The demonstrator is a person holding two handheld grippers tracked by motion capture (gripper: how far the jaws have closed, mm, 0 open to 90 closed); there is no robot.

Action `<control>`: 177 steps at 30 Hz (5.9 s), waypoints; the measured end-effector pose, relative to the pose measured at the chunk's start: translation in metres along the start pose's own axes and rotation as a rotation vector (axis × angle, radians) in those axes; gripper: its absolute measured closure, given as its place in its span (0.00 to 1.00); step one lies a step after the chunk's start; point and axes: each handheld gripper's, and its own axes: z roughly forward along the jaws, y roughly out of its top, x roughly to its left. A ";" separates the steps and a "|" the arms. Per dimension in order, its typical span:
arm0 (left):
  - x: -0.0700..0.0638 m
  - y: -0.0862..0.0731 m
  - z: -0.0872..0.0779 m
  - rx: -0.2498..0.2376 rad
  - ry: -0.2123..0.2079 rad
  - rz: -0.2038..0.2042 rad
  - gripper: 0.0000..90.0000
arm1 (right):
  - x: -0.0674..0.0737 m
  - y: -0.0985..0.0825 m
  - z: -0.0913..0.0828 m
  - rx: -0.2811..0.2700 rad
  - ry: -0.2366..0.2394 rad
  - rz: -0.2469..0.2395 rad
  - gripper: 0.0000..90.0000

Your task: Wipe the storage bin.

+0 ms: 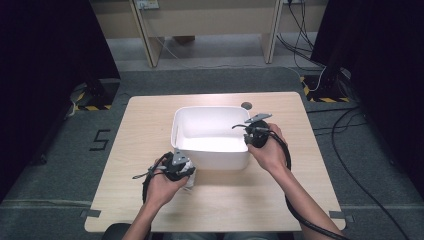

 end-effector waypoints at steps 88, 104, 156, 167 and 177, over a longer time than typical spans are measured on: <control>-0.011 0.018 -0.003 -0.062 0.023 0.070 0.82 | 0.001 0.000 0.000 -0.008 0.014 0.027 0.77; -0.014 0.008 0.018 -0.024 0.000 0.068 0.82 | 0.001 0.001 0.000 -0.011 0.017 0.028 0.77; -0.022 0.022 0.017 -0.051 -0.014 0.063 0.83 | 0.001 0.001 -0.001 -0.009 0.019 0.028 0.77; -0.025 0.034 0.007 -0.080 -0.020 0.069 0.83 | 0.001 0.001 -0.001 -0.014 0.017 0.026 0.77; -0.027 0.044 -0.003 -0.111 -0.020 0.080 0.83 | 0.000 0.001 -0.001 -0.013 0.019 0.025 0.77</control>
